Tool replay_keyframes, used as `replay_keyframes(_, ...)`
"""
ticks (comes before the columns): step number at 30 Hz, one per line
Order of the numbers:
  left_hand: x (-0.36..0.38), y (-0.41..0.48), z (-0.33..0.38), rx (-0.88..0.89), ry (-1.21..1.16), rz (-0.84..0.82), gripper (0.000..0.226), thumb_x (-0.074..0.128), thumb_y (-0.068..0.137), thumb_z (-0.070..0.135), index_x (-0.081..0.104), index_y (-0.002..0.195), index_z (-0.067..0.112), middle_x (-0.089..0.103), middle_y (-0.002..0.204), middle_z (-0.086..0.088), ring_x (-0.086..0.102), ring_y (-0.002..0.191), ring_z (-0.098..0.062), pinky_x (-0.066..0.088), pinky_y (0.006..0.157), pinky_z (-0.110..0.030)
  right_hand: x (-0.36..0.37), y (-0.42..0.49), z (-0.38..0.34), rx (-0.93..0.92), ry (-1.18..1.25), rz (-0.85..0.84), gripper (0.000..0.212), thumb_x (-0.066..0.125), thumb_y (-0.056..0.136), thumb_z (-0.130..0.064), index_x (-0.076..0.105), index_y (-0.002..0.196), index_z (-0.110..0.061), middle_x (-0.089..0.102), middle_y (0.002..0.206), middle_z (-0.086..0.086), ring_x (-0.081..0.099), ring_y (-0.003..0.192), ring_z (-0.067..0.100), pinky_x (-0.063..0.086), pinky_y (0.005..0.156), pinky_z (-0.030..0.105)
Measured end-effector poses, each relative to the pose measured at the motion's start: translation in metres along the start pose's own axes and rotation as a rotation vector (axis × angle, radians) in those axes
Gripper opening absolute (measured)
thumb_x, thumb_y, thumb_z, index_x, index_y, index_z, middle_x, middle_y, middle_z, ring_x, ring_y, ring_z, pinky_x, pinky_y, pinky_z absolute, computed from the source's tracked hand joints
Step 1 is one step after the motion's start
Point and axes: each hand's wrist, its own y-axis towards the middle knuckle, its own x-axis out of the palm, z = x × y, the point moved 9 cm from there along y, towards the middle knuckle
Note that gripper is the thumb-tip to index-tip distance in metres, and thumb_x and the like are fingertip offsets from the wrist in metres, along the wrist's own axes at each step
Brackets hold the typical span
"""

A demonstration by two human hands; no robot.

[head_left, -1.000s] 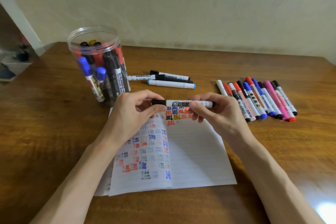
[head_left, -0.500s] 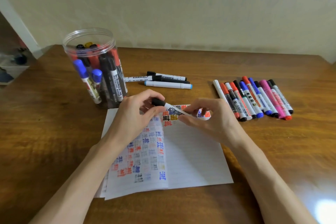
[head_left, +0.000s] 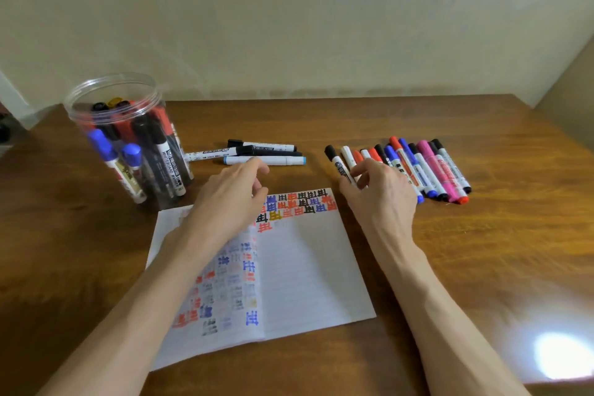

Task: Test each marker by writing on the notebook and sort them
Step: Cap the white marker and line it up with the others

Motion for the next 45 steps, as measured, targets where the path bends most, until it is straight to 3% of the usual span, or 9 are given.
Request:
replay_keyframes(3, 0.002, 0.015, 0.012, 0.031, -0.008, 0.139, 0.035, 0.065, 0.100, 0.025, 0.056, 0.134, 0.027, 0.065, 0.117, 0.006, 0.063, 0.095, -0.009, 0.055, 0.075, -0.026, 0.001, 0.002, 0.003, 0.001, -0.048, 0.007, 0.021, 0.080, 0.092, -0.034, 0.075, 0.105, -0.018, 0.073, 0.094, 0.004, 0.063, 0.088, 0.018, 0.056, 0.077, 0.037)
replay_keyframes(7, 0.007, 0.033, 0.028, 0.157, 0.056, 0.246, 0.039, 0.068, 0.097, 0.020, 0.060, 0.135, 0.023, 0.059, 0.127, 0.001, 0.055, 0.116, -0.017, 0.052, 0.087, -0.029, 0.006, 0.002, 0.008, 0.023, -0.061, 0.023, 0.016, 0.080, 0.091, -0.033, 0.073, 0.097, -0.019, 0.070, 0.096, 0.004, 0.055, 0.091, 0.019, 0.047, 0.080, 0.033)
replay_keyframes(14, 0.027, 0.046, 0.010, 0.152, 0.142, 0.207, 0.043, 0.068, 0.098, 0.027, 0.058, 0.140, 0.022, 0.058, 0.134, -0.002, 0.051, 0.123, -0.022, 0.045, 0.103, -0.038, 0.009, 0.004, 0.017, 0.069, -0.104, 0.048, 0.012, 0.078, 0.091, -0.027, 0.072, 0.098, -0.019, 0.068, 0.101, 0.004, 0.047, 0.097, 0.018, 0.034, 0.082, 0.030)
replay_keyframes(21, 0.028, 0.046, 0.001, 0.069, 0.127, 0.238, 0.040, 0.068, 0.097, 0.033, 0.058, 0.133, 0.019, 0.054, 0.131, -0.007, 0.050, 0.119, -0.023, 0.045, 0.101, -0.038, 0.009, 0.003, 0.018, 0.082, -0.102, 0.035, 0.013, 0.080, 0.090, -0.026, 0.073, 0.099, -0.019, 0.066, 0.100, 0.004, 0.047, 0.100, 0.020, 0.038, 0.083, 0.033)
replay_keyframes(27, 0.025, 0.046, 0.007, 0.090, 0.104, 0.239, 0.029, 0.071, 0.095, 0.032, 0.061, 0.121, 0.022, 0.068, 0.118, 0.001, 0.055, 0.112, -0.019, 0.042, 0.096, -0.038, 0.009, 0.003, 0.013, 0.046, -0.074, 0.040, 0.022, 0.074, 0.095, -0.039, 0.073, 0.103, -0.019, 0.066, 0.099, 0.003, 0.044, 0.096, 0.017, 0.035, 0.079, 0.032)
replay_keyframes(33, 0.015, 0.028, 0.028, 0.316, -0.060, 0.316, 0.018, 0.076, 0.091, 0.024, 0.068, 0.107, 0.020, 0.071, 0.107, 0.005, 0.063, 0.105, -0.017, 0.030, 0.100, -0.035, 0.020, -0.001, -0.012, -0.106, 0.246, -0.076, 0.032, 0.077, 0.092, -0.044, 0.071, 0.116, -0.024, 0.065, 0.101, -0.009, 0.054, 0.097, 0.010, 0.045, 0.078, 0.023)
replay_keyframes(39, 0.003, 0.004, 0.035, 0.428, -0.176, 0.315, 0.019, 0.075, 0.092, 0.019, 0.068, 0.109, 0.018, 0.067, 0.106, 0.007, 0.062, 0.101, -0.012, 0.048, 0.100, -0.039, 0.023, -0.011, -0.043, -0.227, 0.545, -0.218, 0.024, 0.080, 0.092, -0.036, 0.072, 0.109, -0.021, 0.067, 0.088, -0.018, 0.064, 0.083, 0.003, 0.047, 0.065, 0.011)
replay_keyframes(43, -0.011, -0.012, 0.028, 0.431, -0.157, 0.367, 0.029, 0.073, 0.089, 0.026, 0.071, 0.115, 0.014, 0.062, 0.115, 0.000, 0.057, 0.109, -0.016, 0.054, 0.092, -0.037, 0.022, -0.013, -0.050, -0.168, 0.815, -0.321, 0.018, 0.079, 0.095, -0.024, 0.072, 0.105, -0.010, 0.080, 0.097, -0.002, 0.077, 0.088, 0.014, 0.063, 0.072, 0.035)
replay_keyframes(45, -0.019, -0.019, 0.015, 0.351, -0.135, 0.408, 0.040, 0.072, 0.087, 0.032, 0.071, 0.123, 0.015, 0.053, 0.124, -0.005, 0.054, 0.115, -0.019, 0.052, 0.090, -0.032, 0.019, -0.015, -0.048, -0.097, 0.937, -0.327, 0.019, 0.077, 0.097, -0.019, 0.069, 0.106, -0.004, 0.081, 0.096, 0.003, 0.079, 0.089, 0.017, 0.064, 0.077, 0.035)
